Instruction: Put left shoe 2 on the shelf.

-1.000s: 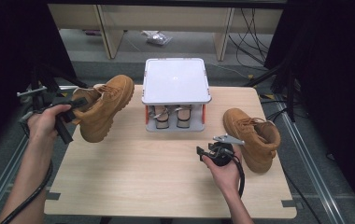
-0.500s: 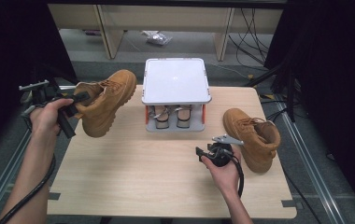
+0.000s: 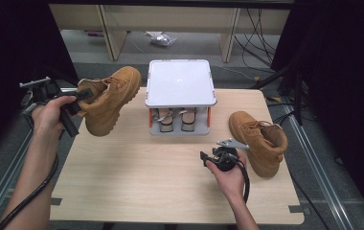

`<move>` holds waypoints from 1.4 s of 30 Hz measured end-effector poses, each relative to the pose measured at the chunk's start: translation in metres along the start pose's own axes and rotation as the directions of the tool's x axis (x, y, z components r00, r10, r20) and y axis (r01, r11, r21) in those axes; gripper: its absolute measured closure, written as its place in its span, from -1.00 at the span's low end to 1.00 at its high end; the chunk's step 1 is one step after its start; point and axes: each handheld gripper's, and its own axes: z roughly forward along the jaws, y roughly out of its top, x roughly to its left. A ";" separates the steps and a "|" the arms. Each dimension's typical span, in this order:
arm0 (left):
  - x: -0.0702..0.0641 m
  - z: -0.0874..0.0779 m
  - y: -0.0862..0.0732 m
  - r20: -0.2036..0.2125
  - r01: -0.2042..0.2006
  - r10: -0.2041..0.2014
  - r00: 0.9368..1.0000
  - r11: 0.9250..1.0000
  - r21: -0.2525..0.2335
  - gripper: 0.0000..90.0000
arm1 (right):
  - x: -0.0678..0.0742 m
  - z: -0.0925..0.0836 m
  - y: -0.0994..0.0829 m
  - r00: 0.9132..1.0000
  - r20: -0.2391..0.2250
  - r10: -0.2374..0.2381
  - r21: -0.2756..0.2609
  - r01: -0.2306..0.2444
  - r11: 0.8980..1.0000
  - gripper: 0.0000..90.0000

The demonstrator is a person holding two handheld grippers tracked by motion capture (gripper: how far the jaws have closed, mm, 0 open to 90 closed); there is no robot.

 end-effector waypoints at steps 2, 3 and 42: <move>-0.001 0.001 0.001 0.001 0.001 -0.001 1.000 1.000 -0.001 0.79 | 0.000 0.000 0.000 1.000 0.000 0.004 0.000 -0.004 1.000 0.03; -0.001 0.001 0.001 0.001 -0.001 0.001 1.000 1.000 -0.001 0.79 | 0.000 0.000 0.000 1.000 0.002 -0.003 -0.002 0.003 1.000 0.03; -0.023 0.016 0.016 0.021 0.000 0.001 1.000 1.000 -0.014 0.79 | -0.004 -0.001 0.000 1.000 0.008 -0.026 -0.001 0.026 1.000 0.02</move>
